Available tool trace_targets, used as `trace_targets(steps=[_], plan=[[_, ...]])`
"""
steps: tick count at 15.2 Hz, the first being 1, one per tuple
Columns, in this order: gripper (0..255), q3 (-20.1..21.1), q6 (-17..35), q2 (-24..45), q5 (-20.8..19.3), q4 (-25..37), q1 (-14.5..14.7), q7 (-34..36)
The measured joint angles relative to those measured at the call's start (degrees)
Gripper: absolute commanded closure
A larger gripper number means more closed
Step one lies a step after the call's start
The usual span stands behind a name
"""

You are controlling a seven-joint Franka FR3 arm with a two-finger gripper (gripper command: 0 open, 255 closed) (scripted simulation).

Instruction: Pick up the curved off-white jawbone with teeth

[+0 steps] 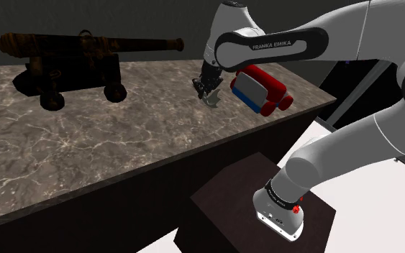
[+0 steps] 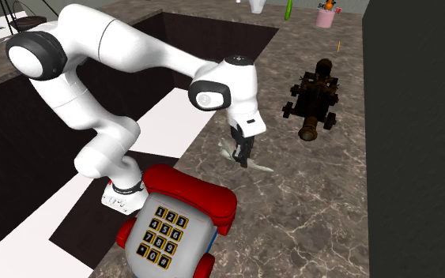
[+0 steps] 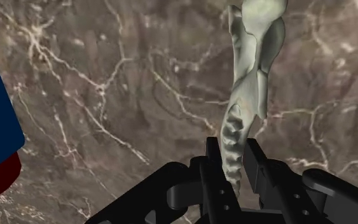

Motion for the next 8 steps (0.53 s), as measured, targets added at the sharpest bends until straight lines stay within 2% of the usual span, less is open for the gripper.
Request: trace_targets(steps=[8], plan=[[255,-0.39,-5.5,-1.24,0.28,4.28,0.05,-0.59]])
